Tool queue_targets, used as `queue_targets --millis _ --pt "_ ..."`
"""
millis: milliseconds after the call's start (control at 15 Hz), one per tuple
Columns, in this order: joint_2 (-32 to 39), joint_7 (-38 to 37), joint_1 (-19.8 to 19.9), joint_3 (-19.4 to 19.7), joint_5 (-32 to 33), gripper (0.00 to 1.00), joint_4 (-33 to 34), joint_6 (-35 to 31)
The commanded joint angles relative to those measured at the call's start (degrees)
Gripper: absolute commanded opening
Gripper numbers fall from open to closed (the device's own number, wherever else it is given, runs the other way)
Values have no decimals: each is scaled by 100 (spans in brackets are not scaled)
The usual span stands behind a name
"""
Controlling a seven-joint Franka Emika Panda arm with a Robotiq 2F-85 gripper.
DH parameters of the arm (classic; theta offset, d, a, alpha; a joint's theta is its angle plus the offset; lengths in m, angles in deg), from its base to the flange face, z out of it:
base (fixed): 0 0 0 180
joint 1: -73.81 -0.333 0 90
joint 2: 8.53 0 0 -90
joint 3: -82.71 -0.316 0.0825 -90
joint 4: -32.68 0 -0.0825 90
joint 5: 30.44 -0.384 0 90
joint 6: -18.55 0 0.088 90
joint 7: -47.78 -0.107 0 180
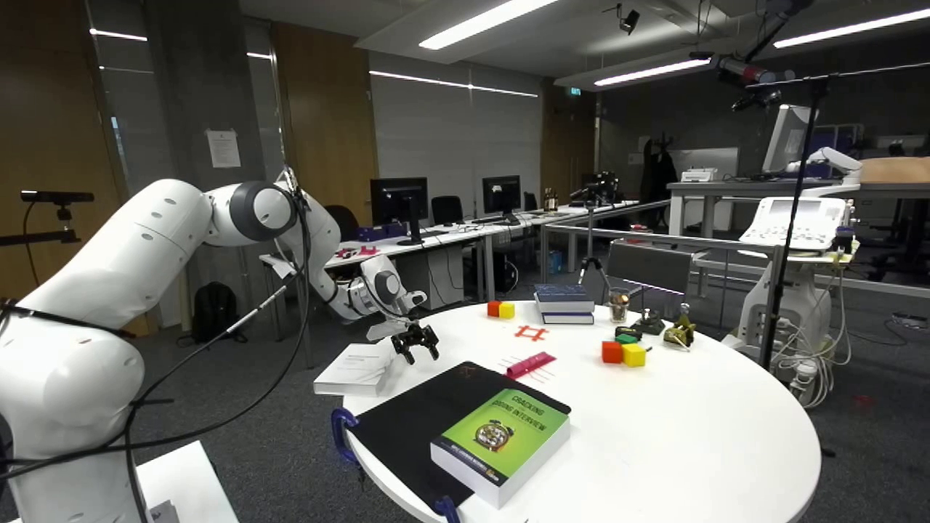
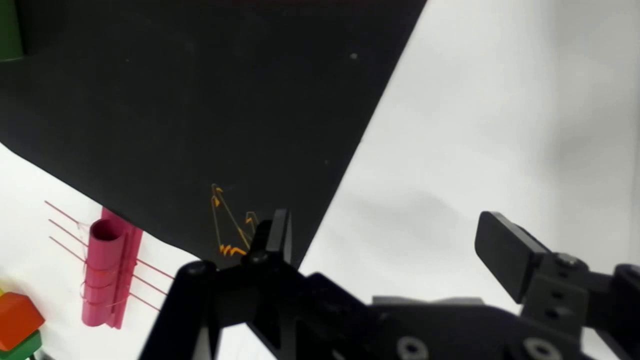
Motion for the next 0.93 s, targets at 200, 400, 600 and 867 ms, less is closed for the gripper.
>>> queue_targets --millis 200,400,600,867 --pt "-446 69 236 -220 -278 100 178 575" --pt "-861 21 199 -379 -416 100 -55 916" --pt "-1162 51 184 -666 -520 100 -212 1235" --pt "-1351 -97 75 -956 -467 100 -385 1397"
